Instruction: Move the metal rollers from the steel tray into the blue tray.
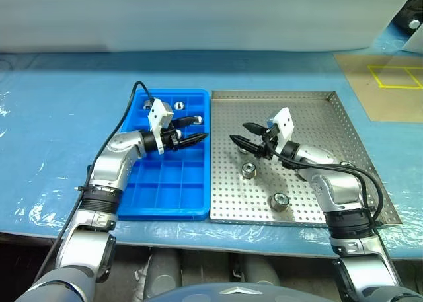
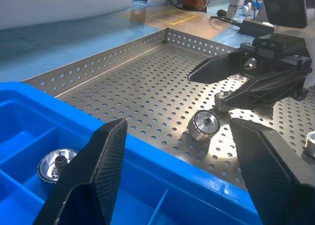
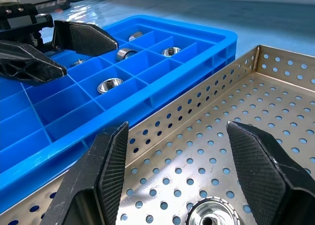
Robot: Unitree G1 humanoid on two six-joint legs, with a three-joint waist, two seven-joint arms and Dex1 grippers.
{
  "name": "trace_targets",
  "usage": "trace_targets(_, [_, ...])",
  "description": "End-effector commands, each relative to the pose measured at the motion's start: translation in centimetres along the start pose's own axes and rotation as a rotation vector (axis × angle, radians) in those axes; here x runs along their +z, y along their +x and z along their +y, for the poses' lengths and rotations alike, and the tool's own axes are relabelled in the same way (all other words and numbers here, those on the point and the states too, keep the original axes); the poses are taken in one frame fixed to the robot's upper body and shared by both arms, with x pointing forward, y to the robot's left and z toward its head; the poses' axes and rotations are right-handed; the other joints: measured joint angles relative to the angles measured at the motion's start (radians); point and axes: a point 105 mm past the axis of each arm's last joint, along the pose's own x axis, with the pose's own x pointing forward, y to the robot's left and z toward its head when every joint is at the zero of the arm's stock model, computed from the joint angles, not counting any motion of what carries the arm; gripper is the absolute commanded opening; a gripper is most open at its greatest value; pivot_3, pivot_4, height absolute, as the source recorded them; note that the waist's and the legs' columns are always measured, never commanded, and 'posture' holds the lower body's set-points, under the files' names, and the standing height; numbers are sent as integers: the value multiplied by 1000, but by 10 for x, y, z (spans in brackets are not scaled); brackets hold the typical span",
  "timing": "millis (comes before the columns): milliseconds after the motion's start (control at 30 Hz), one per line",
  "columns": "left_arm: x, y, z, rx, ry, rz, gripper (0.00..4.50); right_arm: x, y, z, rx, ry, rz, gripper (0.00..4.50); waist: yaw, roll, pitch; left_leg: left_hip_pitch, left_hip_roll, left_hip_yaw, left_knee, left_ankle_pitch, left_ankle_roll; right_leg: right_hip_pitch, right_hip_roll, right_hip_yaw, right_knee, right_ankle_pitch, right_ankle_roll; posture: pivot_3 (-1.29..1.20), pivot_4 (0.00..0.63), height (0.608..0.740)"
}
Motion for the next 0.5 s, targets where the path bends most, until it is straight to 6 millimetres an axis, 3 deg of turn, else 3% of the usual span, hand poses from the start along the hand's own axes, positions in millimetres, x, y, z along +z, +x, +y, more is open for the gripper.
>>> trace_targets(33, [12, -1, 1, 0, 35, -28, 3497, 14, 0, -1, -2, -43, -43, 3274, 0, 0, 0, 0, 0, 0, 0, 0, 0, 0, 0, 0, 0, 0, 0, -143, 150, 740])
trace_targets(333, [16, 4, 2, 5, 35, -49, 3497, 16, -2, -2, -1, -46, -44, 3274, 0, 0, 0, 0, 0, 0, 0, 0, 0, 0, 0, 0, 0, 0, 0, -150, 150, 740])
trace_targets(500, [38, 31, 2, -58, 43, -92, 3497, 28, -16, -13, -27, -77, -49, 3274, 5, 0, 0, 0, 0, 0, 1, 0, 0, 1, 0, 0, 1, 0, 0, -190, 150, 740])
